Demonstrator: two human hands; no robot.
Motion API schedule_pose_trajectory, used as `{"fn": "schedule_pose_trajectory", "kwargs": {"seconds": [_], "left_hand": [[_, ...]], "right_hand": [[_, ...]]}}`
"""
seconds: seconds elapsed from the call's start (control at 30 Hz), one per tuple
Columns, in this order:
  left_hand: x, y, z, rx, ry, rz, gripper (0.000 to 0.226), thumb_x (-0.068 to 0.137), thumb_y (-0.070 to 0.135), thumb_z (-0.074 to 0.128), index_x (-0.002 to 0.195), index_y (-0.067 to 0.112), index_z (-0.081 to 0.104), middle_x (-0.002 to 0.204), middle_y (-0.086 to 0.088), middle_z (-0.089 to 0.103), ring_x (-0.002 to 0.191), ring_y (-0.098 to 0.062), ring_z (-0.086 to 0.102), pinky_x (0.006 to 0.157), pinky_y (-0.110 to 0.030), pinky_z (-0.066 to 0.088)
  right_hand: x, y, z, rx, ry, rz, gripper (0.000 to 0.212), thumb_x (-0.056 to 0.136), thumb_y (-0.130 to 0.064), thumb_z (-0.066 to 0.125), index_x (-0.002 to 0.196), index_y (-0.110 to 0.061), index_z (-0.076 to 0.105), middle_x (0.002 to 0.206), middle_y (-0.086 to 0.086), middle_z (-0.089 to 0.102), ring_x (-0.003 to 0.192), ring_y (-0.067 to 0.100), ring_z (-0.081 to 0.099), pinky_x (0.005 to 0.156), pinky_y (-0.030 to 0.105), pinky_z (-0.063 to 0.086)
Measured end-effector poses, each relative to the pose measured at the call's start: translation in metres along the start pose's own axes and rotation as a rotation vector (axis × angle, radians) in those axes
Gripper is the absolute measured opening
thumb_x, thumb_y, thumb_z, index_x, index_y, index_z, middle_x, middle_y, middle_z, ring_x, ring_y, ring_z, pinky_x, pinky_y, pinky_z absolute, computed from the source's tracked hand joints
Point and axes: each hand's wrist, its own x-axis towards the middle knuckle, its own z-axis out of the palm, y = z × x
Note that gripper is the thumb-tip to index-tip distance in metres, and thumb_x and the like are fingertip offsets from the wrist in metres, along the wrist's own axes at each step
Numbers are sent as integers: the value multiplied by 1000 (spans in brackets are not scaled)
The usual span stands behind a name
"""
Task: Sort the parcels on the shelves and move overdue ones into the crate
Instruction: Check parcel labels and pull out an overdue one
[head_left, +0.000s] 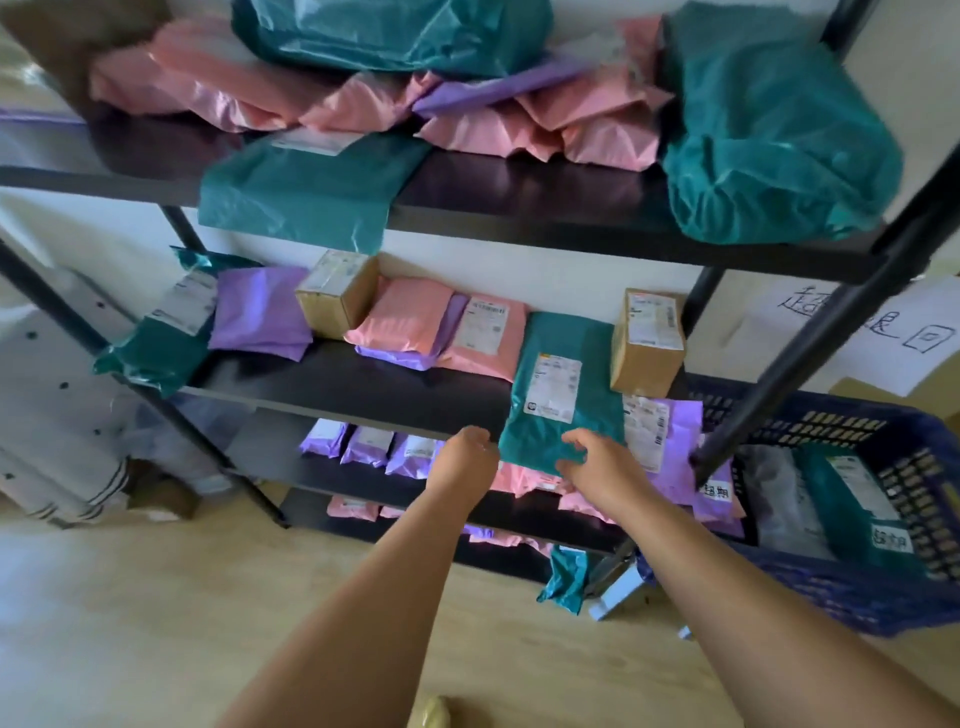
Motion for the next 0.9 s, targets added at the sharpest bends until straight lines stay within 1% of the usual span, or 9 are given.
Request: {"fn": "schedule_pose_trajectory", "kwargs": {"seconds": [0.13,0.2,0.33,0.47,0.6,0.73,0.8,0.9], "left_hand": [[33,-15,-38,111,5,22,41,95,17,48,135,13,54,136,-4,56,124,-27,54,97,-29,43],[43,-17,-52,120,19,30,41,96,18,48,136,14,53,136,-6,57,124,-28,54,98,-30,42],[63,-22,-65,172,22,72,41,96,18,49,137,13,52,134,-9,58,121,-28,56,97,-31,44],[82,-18,-70,244,37,51,40,97,22,48,137,19,51,131,-7,59,111,-28,60,92,-35,49],[92,-11,-73,294,65,65,41,99,22,48,140,20,49,136,-4,55,116,-24,58,94,-34,49],[104,-3,-76,343,81,92,43,100,21,45,143,21,45,140,-3,51,119,-25,56,96,-36,50],[110,-2,-76,356,82,93,44,100,22,45,144,21,45,141,-4,51,121,-25,55,98,-38,49],[119,0,-76,388,56,127,43,100,22,45,143,20,44,139,-5,51,121,-26,54,100,-41,49]], "right_hand": [[14,-30,25,49,25,42,45,93,-26,64,136,-17,54,139,4,57,124,24,55,101,34,44],[21,-40,34,59,35,57,45,93,-25,63,137,-17,53,139,4,57,124,23,55,102,37,44],[36,-53,40,37,50,64,43,95,-25,60,137,-19,52,137,3,58,121,22,57,98,36,47],[63,-64,35,-28,87,20,38,96,-23,59,133,-17,55,133,4,60,118,23,58,96,36,48],[91,-70,27,-75,107,-26,38,95,-22,60,132,-16,55,131,3,60,118,24,57,94,35,47],[113,-73,26,-126,121,-52,37,95,-23,60,131,-15,55,130,5,61,119,26,56,94,36,47],[122,-76,28,-167,120,-54,36,95,-24,60,130,-15,56,126,6,62,116,26,58,91,37,49],[134,-81,31,-262,128,-49,29,96,-26,59,123,-14,59,116,6,65,107,26,60,80,34,47]]}}
